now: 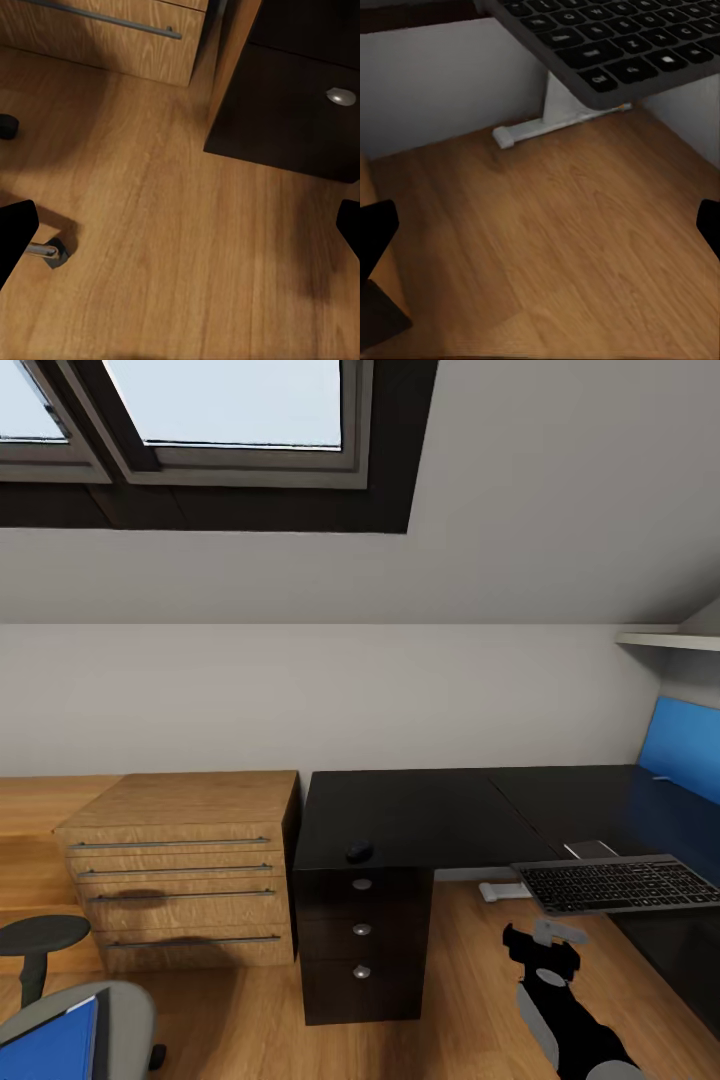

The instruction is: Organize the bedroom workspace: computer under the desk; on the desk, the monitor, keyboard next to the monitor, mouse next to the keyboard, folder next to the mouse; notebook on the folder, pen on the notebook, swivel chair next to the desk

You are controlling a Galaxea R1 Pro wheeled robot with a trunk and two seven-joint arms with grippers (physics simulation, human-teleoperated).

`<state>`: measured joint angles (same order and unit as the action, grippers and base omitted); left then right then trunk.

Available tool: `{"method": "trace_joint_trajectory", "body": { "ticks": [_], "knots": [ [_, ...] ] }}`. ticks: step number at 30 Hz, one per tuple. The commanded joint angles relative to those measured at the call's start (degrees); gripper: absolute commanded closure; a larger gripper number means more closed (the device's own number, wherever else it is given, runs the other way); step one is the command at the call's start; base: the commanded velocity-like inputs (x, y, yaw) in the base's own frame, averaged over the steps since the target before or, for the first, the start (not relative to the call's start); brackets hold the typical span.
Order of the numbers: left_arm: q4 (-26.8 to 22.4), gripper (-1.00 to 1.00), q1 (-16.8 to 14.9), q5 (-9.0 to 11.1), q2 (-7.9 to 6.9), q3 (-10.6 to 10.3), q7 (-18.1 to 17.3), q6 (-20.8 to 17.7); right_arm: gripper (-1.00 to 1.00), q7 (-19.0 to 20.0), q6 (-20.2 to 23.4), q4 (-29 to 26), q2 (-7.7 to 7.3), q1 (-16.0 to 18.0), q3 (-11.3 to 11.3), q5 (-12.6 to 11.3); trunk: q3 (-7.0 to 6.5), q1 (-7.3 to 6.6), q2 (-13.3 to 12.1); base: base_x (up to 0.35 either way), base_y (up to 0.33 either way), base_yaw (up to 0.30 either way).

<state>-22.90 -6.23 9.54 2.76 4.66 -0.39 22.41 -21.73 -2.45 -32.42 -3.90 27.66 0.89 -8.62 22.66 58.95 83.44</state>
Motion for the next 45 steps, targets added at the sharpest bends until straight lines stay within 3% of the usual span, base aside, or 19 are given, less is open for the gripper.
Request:
{"method": "trace_joint_trajectory", "body": {
  "ticks": [1,4,14,17,20,24,27,31,38,45],
  "knots": [
    [0.0,-1.00,0.0,0.0,0.05,0.2,0.0,0.2,-1.00,-0.1,-1.8,1.5,0.18,0.0,-0.8,-0.5,0.06,0.00,0.0,0.000,0.000,0.000],
    [0.1,-1.00,0.0,0.0,0.05,0.2,0.0,0.2,-1.00,1.2,-5.2,6.6,0.65,0.0,-2.1,-0.5,0.06,0.00,0.0,0.000,0.000,0.000],
    [0.1,-1.00,0.0,0.0,0.26,0.1,0.0,-0.1,-1.00,13.7,-16.8,21.5,1.56,0.0,-4.1,-0.4,0.06,0.00,0.0,0.000,0.000,0.000],
    [0.0,-1.00,0.0,0.0,0.58,-0.1,0.2,-0.5,-1.00,15.0,-19.0,24.6,1.72,0.0,-4.2,-0.4,0.06,0.00,0.0,0.000,0.000,0.000],
    [-0.8,-1.00,-0.1,0.0,1.95,-0.3,0.3,-1.8,-1.00,15.6,-20.0,27.0,2.33,0.0,-4.2,-0.4,0.06,0.00,0.0,0.000,0.000,0.000],
    [-5.8,-1.00,-0.2,-0.1,4.22,-0.4,0.4,-9.7,-1.00,15.8,-20.6,29.6,3.29,0.0,-4.2,-0.4,0.06,0.00,0.0,0.000,0.000,0.000],
    [-15.1,-1.00,-0.2,-0.1,5.68,-0.4,0.5,-20.2,-1.00,15.9,-20.8,31.1,3.59,0.0,-4.2,-0.5,0.06,0.00,0.0,0.000,0.000,0.000],
    [-27.1,-1.00,-1.5,-0.5,6.47,-0.5,0.6,-27.9,-1.00,15.9,-20.9,32.2,3.70,0.0,-4.1,-0.6,0.06,0.00,0.0,0.000,0.000,0.000],
    [-32.4,-1.00,-6.1,-1.8,6.36,-0.8,1.3,-34.9,-1.00,15.8,-21.0,32.3,4.65,0.0,-4.1,-1.0,0.06,0.00,0.0,0.000,0.000,0.000],
    [-33.2,-1.00,-7.7,-1.9,6.40,-0.6,0.8,-36.1,-1.00,15.8,-24.7,33.0,5.83,0.0,-4.0,-1.0,0.06,0.00,0.0,0.000,0.000,-0.090]
  ]
}}
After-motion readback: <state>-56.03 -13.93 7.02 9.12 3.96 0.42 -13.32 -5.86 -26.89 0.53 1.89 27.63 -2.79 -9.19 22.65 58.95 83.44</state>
